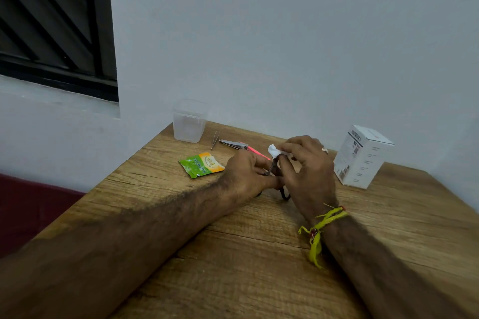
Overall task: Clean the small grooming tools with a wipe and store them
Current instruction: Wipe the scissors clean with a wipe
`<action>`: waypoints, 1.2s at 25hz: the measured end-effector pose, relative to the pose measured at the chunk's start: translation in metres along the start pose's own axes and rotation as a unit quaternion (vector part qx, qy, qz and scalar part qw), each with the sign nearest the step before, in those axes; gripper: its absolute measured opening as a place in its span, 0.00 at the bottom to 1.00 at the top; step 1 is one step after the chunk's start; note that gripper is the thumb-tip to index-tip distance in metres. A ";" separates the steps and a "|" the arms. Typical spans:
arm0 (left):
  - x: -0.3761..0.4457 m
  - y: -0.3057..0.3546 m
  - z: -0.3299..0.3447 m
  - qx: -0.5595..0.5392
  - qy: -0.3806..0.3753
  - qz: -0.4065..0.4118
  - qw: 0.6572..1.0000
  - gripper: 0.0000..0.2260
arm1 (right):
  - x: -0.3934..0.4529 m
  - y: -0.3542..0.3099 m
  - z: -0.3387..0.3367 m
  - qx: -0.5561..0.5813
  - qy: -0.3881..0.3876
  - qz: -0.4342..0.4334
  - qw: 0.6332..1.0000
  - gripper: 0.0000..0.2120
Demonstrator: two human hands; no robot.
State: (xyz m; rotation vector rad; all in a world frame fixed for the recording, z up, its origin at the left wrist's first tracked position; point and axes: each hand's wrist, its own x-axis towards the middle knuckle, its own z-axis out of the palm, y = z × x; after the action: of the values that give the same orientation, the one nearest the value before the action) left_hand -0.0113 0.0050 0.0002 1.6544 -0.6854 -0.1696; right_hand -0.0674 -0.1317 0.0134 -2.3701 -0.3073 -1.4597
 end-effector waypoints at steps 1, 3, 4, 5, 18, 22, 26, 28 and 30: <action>0.000 0.001 0.000 -0.002 -0.002 0.003 1.000 0.09 | -0.001 0.001 -0.001 0.001 -0.012 -0.008 1.000 0.09; -0.001 0.002 0.000 -0.004 -0.002 0.003 1.000 0.08 | -0.001 0.004 -0.002 0.005 -0.034 -0.025 0.999 0.08; -0.001 0.002 0.000 -0.004 -0.001 0.002 1.000 0.08 | 0.000 0.004 -0.002 0.005 -0.035 -0.030 0.999 0.08; -0.001 0.002 -0.001 -0.005 0.000 0.001 1.000 0.09 | 0.001 0.003 -0.001 0.004 -0.034 -0.034 0.999 0.07; 0.001 -0.002 -0.001 -0.018 0.002 0.003 1.000 0.09 | -0.001 0.002 0.004 -0.010 -0.073 -0.072 0.995 0.05; 0.001 0.002 -0.004 -0.008 -0.005 0.016 1.000 0.08 | 0.005 0.000 0.005 0.001 -0.057 -0.053 0.997 0.06; -0.002 0.004 0.000 -0.015 0.001 0.005 1.000 0.07 | 0.003 0.003 0.003 0.005 -0.067 -0.053 0.996 0.06; -0.002 0.004 0.000 -0.023 0.000 0.001 1.000 0.07 | 0.002 0.003 0.002 0.010 -0.069 -0.055 0.996 0.06; -0.003 0.004 0.000 -0.025 -0.010 0.000 1.000 0.07 | 0.002 0.003 0.002 0.007 -0.070 -0.052 0.996 0.05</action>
State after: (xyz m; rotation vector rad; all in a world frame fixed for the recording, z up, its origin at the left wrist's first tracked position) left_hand -0.0152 0.0060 0.0029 1.6070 -0.6898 -0.2020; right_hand -0.0635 -0.1335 0.0134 -2.4836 -0.4806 -1.3328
